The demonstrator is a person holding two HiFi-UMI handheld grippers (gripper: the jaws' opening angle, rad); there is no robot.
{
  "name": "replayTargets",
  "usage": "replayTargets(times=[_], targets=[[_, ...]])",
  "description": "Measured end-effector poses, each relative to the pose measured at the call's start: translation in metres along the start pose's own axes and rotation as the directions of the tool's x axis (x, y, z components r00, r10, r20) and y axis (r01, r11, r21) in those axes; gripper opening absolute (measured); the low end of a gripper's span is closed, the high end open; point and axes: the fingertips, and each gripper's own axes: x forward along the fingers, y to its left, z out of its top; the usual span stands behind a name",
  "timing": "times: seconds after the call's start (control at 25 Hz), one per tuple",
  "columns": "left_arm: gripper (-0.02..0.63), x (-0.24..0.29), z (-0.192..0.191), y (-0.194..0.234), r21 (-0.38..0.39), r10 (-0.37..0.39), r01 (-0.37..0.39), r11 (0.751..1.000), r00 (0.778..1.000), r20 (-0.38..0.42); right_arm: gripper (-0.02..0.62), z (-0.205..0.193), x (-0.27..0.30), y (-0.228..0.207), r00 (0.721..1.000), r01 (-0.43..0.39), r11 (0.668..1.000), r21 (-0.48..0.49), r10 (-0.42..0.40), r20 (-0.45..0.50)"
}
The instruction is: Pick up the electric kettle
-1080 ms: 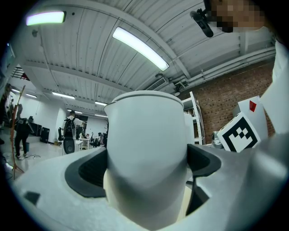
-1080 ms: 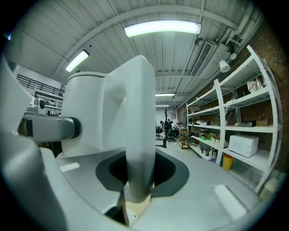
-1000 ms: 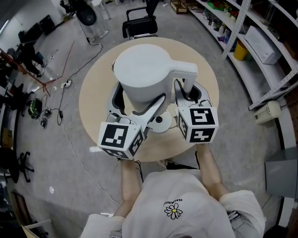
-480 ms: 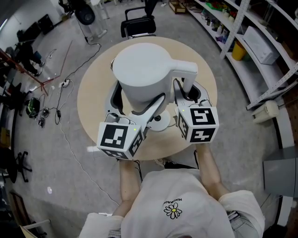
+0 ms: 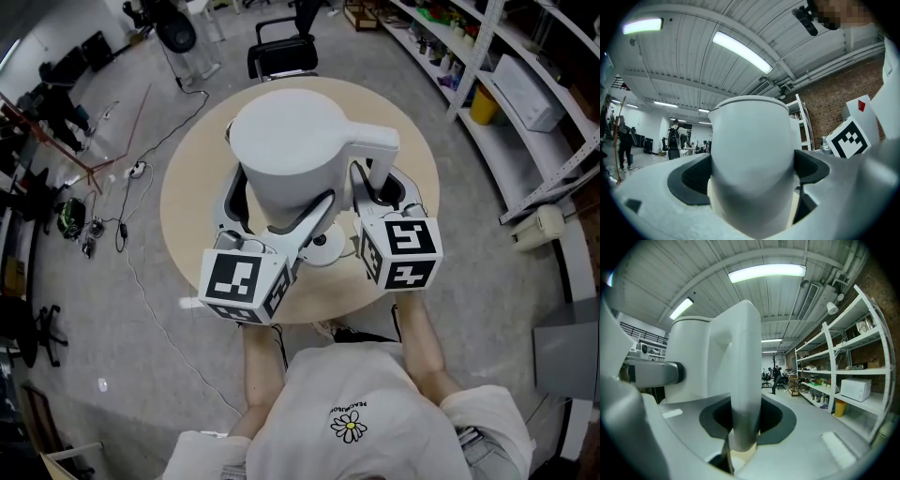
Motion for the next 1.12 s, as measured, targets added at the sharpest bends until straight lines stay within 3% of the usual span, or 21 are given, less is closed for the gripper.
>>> replayTargets(times=[1.12], targets=[[0.557, -0.0024, 0.0041, 0.0007, 0.014, 0.027, -0.027, 1.000, 1.000, 0.004, 0.092, 0.0058, 0.0016, 0.0024, 0.999, -0.025, 1.000, -0.017, 0.026, 0.021]])
